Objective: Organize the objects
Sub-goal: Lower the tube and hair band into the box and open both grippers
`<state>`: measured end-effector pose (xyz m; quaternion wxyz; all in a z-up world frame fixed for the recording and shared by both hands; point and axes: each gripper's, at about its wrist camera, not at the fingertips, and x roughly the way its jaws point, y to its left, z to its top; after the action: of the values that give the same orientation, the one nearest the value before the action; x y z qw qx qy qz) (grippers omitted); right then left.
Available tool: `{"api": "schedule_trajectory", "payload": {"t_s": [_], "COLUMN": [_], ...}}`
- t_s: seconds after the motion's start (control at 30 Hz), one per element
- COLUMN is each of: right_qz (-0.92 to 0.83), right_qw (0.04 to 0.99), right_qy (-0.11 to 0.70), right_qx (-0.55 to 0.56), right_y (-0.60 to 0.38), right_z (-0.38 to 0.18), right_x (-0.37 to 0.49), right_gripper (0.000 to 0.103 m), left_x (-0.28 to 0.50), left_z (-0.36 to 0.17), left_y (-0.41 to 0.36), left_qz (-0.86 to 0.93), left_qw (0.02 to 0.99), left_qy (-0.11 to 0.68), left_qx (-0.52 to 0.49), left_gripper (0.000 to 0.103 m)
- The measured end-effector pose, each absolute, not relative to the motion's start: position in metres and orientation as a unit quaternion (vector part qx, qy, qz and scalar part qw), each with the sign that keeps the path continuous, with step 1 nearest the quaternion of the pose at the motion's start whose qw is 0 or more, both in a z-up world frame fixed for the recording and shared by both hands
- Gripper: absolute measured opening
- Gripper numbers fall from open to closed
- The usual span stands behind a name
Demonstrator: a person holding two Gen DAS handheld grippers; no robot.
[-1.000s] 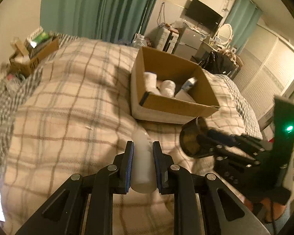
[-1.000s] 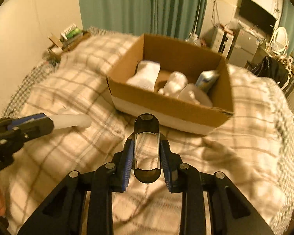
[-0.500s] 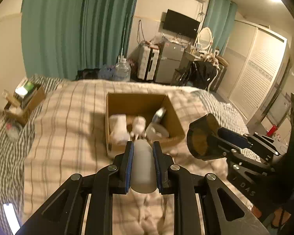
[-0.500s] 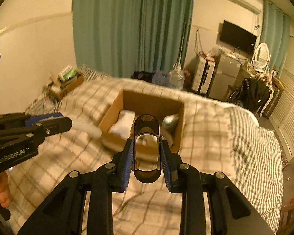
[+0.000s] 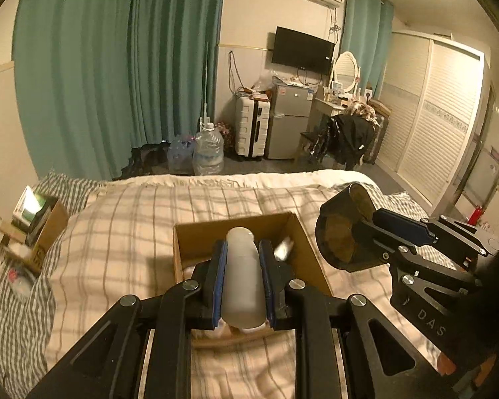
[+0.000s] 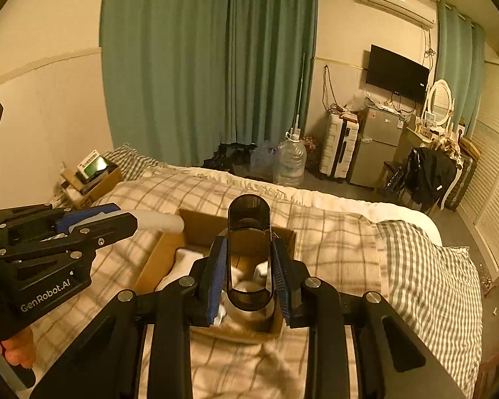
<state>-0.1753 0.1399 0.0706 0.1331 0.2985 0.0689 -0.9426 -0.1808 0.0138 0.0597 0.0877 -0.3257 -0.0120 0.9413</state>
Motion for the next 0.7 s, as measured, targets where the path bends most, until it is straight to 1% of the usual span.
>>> {"api": "schedule_trajectory", "payload": {"t_s": [0.13,0.33,0.5,0.7], "right_qz": [-0.939,-0.932,-0.924,-0.913], "right_qw": [0.133,0.141,0.138,0.133], "right_qy": [0.067,0.065,0.064,0.061], "right_qx": [0.31,0.328,0.351,0.38], "right_y": [0.137,0.131,0.132,0.131], "right_z": [0.053,0.02,-0.014,-0.053], "right_x": [-0.214,-0.261,-0.294,-0.312], "right_gripper": [0.027,0.027,0.027,0.027], "left_x": [-0.212,-0.256,-0.275,-0.286], "left_z": [0.043,0.0,-0.035,-0.063], "left_y": [0.014,0.016,0.024,0.03], "left_qz": [0.939,0.93,0.922,0.912], "left_qw": [0.088,0.078,0.077,0.073], "left_qy": [-0.009,0.005,0.016,0.019], "left_qx": [-0.332,-0.358,-0.38,-0.404], "left_gripper": [0.019,0.019,0.019,0.019]}}
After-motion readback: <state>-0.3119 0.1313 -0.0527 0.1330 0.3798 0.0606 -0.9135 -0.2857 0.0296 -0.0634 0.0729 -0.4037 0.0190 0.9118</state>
